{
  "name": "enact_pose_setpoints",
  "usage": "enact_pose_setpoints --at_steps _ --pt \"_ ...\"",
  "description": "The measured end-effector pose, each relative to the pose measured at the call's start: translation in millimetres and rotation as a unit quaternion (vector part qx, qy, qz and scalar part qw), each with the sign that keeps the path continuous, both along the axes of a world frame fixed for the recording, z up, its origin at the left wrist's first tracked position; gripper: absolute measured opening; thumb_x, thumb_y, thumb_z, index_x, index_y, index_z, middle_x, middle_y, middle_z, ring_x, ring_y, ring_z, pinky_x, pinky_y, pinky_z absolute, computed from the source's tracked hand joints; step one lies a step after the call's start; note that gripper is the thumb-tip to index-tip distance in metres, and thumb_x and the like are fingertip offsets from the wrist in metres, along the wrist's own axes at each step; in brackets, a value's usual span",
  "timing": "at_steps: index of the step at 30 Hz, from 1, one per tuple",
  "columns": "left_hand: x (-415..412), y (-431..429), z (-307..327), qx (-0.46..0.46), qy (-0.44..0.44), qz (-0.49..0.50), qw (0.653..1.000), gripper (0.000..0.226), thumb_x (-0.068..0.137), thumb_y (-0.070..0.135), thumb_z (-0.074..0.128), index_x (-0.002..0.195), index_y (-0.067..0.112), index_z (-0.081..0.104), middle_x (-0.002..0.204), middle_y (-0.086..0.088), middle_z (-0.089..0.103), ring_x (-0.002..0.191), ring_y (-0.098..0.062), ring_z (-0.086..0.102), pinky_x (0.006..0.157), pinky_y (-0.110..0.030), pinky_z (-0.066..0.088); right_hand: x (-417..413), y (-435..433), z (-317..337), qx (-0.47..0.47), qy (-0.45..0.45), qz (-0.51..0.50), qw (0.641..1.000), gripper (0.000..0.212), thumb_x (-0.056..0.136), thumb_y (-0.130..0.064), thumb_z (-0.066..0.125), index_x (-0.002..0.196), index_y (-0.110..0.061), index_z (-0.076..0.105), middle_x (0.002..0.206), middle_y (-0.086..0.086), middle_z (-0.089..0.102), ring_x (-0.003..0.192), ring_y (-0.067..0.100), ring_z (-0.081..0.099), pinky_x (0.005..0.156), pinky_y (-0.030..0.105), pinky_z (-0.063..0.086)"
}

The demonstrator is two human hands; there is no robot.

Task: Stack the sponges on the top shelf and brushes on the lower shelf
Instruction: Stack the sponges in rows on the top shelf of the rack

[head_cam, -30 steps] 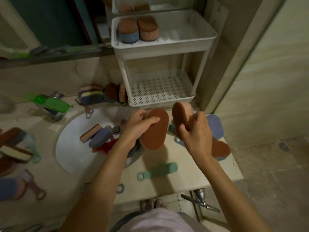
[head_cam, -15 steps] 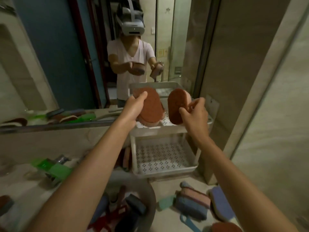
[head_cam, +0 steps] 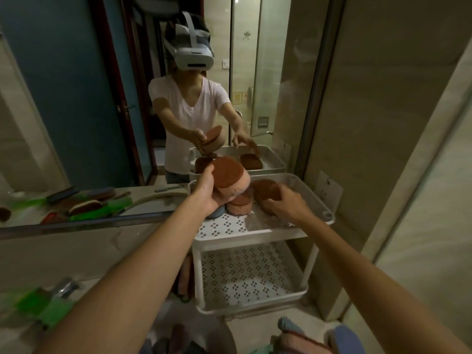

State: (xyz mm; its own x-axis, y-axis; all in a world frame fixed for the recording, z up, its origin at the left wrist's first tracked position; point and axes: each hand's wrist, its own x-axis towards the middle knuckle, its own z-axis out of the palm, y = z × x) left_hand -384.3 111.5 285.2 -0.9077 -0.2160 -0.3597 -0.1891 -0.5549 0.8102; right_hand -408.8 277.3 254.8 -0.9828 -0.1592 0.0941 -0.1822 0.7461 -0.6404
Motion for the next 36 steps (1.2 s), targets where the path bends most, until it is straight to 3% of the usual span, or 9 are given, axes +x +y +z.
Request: enact_pose_setpoints --at_steps 14,18,20,24,28,30,31,33,36 --pt "-17 -15 -12 -0.03 -0.016 0.0 0.999 0.042 0.097 0.04 0.039 0.13 0.016 0.047 0.129 -0.009 0.057 0.114 -0.024 0.054 0.082 -0.038 0.044 -20 -1 -13 0.044 0.016 0.09 0.995 0.047 0.082 -0.032 0.067 0.123 -0.015 0.05 0.126 0.009 0.056 0.11 0.024 0.054 0.084 0.03 0.042" --pt "-20 -3 -2 -0.066 0.014 -0.031 0.997 0.036 0.097 0.034 0.042 0.125 0.013 0.052 0.126 -0.01 0.06 0.112 -0.022 0.056 0.083 -0.033 0.045 -7 4 -8 -0.088 0.049 0.053 0.994 0.05 0.082 -0.01 0.058 0.128 -0.016 0.038 0.122 0.008 0.051 0.102 0.019 0.051 0.084 0.031 0.045" --pt "-25 8 3 -0.087 0.028 -0.038 0.995 0.036 0.098 0.03 0.043 0.127 0.011 0.051 0.125 -0.01 0.06 0.118 -0.024 0.055 0.086 -0.033 0.044 6 6 -5 -0.168 0.085 0.066 0.98 0.052 0.08 -0.017 0.058 0.125 -0.018 0.032 0.122 0.002 0.043 0.105 0.013 0.044 0.085 0.029 0.039" --pt "-37 35 10 -0.089 0.042 -0.064 0.993 0.04 0.097 0.026 0.046 0.131 0.006 0.048 0.128 -0.016 0.059 0.111 -0.025 0.059 0.083 -0.035 0.048 17 10 -11 -0.092 0.157 0.11 0.977 0.05 0.081 -0.039 0.067 0.114 -0.023 0.033 0.115 -0.008 0.037 0.105 0.005 0.042 0.086 0.019 0.036" --pt "-39 57 11 -0.085 0.061 -0.132 0.986 0.04 0.099 0.025 0.041 0.134 0.005 0.045 0.131 -0.018 0.056 0.111 -0.026 0.058 0.086 -0.037 0.047 5 18 -13 -0.1 0.211 0.06 0.97 0.045 0.083 -0.032 0.066 0.114 -0.019 0.035 0.112 -0.001 0.048 0.1 0.016 0.054 0.078 0.025 0.045" --pt "-44 59 7 -0.15 0.083 -0.138 0.975 0.042 0.099 0.031 0.036 0.136 0.009 0.037 0.132 -0.017 0.054 0.114 -0.027 0.057 0.087 -0.038 0.047 -4 23 -13 -0.103 0.194 0.033 0.975 0.05 0.085 -0.026 0.062 0.125 -0.017 0.034 0.119 0.007 0.054 0.103 0.022 0.058 0.08 0.028 0.047" --pt "-47 58 3 -0.236 0.095 -0.129 0.958 0.041 0.1 0.032 0.034 0.135 0.011 0.035 0.132 -0.015 0.053 0.117 -0.028 0.055 0.092 -0.039 0.045 -9 26 -13 -0.104 0.174 0.018 0.979 0.053 0.087 -0.025 0.059 0.132 -0.018 0.031 0.124 0.009 0.054 0.105 0.025 0.059 0.083 0.03 0.048" --pt "-48 51 -9 -0.461 0.133 -0.124 0.869 0.039 0.099 0.031 0.034 0.135 0.015 0.038 0.134 -0.012 0.052 0.123 -0.027 0.049 0.101 -0.038 0.039 -17 30 -13 -0.092 0.13 0.008 0.987 0.056 0.091 -0.031 0.053 0.14 -0.025 0.024 0.133 0.009 0.051 0.111 0.028 0.057 0.087 0.033 0.047" --pt "-46 40 -38 -0.713 0.123 -0.245 0.645 0.054 0.097 0.044 0.033 0.147 0.03 0.02 0.151 -0.008 0.031 0.141 -0.028 0.026 0.116 -0.045 0.02 -28 31 -16 -0.073 0.091 0.02 0.993 0.055 0.092 -0.047 0.045 0.141 -0.031 0.025 0.139 0.004 0.046 0.119 0.026 0.051 0.091 0.033 0.039"
